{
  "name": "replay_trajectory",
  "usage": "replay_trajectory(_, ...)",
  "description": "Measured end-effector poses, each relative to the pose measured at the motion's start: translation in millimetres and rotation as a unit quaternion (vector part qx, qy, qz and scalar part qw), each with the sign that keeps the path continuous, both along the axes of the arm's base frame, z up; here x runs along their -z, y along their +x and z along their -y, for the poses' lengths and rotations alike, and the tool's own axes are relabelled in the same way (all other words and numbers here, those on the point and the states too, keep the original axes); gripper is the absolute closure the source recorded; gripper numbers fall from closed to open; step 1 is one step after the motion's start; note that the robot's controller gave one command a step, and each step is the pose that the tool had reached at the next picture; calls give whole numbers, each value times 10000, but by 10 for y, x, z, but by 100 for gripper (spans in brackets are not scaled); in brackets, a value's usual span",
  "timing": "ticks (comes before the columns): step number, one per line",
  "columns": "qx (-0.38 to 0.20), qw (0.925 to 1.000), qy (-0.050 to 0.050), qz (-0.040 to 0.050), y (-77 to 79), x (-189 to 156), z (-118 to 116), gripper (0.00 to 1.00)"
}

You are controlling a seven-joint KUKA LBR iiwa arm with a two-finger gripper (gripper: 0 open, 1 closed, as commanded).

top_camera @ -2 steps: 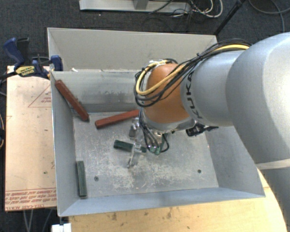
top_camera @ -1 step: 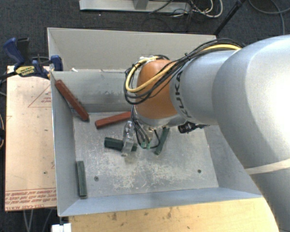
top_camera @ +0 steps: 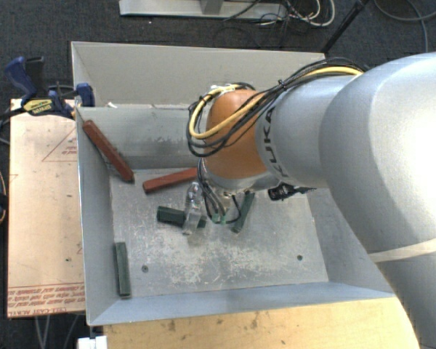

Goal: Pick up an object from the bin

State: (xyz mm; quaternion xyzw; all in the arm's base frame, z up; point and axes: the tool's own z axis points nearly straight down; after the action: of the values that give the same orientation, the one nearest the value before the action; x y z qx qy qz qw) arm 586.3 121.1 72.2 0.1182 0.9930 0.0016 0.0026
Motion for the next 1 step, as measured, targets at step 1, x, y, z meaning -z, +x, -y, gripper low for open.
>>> replay_trajectory(1, -578, 9983, -12, -9, 197, -1259, 122, 100)
